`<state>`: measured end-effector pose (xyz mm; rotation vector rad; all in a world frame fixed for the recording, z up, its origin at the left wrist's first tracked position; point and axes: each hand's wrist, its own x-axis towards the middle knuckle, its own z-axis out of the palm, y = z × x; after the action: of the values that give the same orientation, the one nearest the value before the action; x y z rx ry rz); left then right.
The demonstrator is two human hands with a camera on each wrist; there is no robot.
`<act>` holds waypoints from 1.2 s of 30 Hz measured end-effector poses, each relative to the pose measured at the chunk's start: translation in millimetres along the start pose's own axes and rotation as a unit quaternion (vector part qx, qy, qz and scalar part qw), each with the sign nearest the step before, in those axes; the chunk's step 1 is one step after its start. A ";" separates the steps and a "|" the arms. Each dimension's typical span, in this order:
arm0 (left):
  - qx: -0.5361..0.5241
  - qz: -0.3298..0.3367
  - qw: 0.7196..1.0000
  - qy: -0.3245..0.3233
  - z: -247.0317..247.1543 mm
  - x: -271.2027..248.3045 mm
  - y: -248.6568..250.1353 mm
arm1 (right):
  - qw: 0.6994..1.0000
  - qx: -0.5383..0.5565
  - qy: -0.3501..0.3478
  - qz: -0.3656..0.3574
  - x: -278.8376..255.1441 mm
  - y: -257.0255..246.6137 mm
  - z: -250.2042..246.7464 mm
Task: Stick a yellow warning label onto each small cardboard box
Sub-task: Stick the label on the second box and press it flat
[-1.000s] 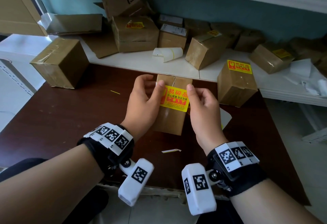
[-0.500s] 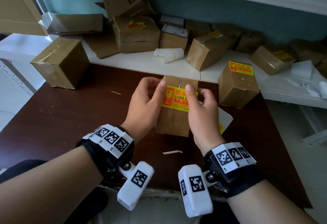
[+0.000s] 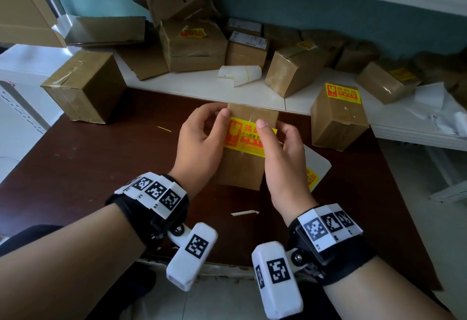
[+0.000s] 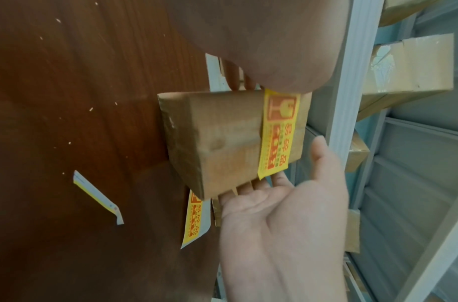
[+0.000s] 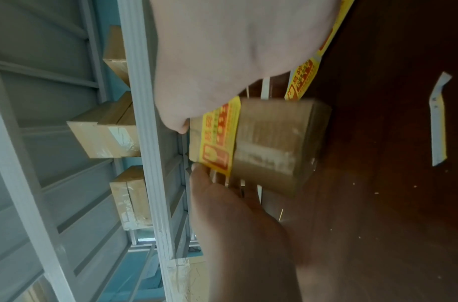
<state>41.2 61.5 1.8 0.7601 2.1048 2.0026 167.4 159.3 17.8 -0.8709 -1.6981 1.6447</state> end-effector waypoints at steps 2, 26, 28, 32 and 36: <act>-0.011 0.010 1.000 -0.005 2.1 -2.8 0.7 | 1.000 0.013 0.013 0.006 1.5 0.5 -0.1; -0.061 -0.037 0.997 0.015 2.5 5.4 -11.1 | 0.998 0.015 -0.058 0.001 22.7 15.0 -7.4; -0.063 -0.045 0.997 0.032 2.2 5.9 -11.5 | 0.997 0.006 -0.070 0.011 24.0 12.2 -8.3; -0.070 -0.060 0.996 0.021 4.5 3.5 -12.0 | 0.999 0.008 -0.047 0.022 27.2 10.2 -12.0; -0.070 -0.057 0.996 -0.002 5.7 0.8 -13.6 | 0.997 0.009 -0.069 0.023 26.7 5.9 -17.5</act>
<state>39.4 67.1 -11.7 0.6049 1.9334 2.0600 165.8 191.2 12.2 -0.8094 -1.7647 1.7850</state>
